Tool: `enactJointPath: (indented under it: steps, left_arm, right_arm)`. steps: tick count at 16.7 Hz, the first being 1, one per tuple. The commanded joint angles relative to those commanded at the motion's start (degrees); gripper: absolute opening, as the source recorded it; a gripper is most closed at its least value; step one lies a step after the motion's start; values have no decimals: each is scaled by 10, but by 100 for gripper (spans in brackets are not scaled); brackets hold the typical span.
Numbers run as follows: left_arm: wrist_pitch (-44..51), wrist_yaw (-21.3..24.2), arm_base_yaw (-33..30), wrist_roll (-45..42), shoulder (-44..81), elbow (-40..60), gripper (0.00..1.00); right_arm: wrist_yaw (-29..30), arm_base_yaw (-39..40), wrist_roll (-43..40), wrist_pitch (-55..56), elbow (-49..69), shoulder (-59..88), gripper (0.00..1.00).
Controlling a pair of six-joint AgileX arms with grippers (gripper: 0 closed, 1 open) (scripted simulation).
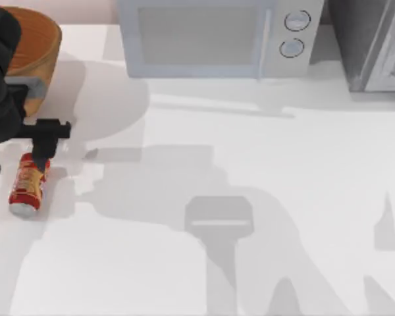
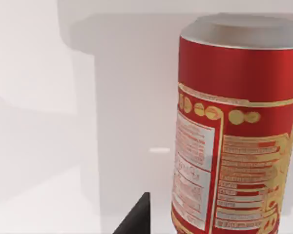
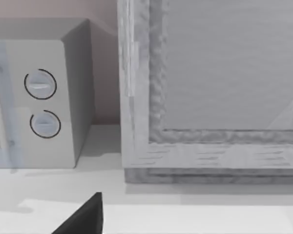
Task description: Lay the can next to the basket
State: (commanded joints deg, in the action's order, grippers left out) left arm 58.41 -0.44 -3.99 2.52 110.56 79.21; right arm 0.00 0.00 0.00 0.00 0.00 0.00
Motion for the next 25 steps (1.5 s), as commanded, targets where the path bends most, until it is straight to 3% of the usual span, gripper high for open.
enactJointPath:
  steps: [10, 18, 25]
  left_arm:
    - [1, 1, -2, -1, -2, -1, 100]
    - [120, 31, -51, -42, -81, 32, 100]
    - [90, 2, -5, -1, -25, 66, 100]
  right_arm:
    - [0, 0, 0, 0, 0, 0, 100]
    - [0, 0, 0, 0, 0, 0, 100]
    - [0, 0, 0, 0, 0, 0, 100]
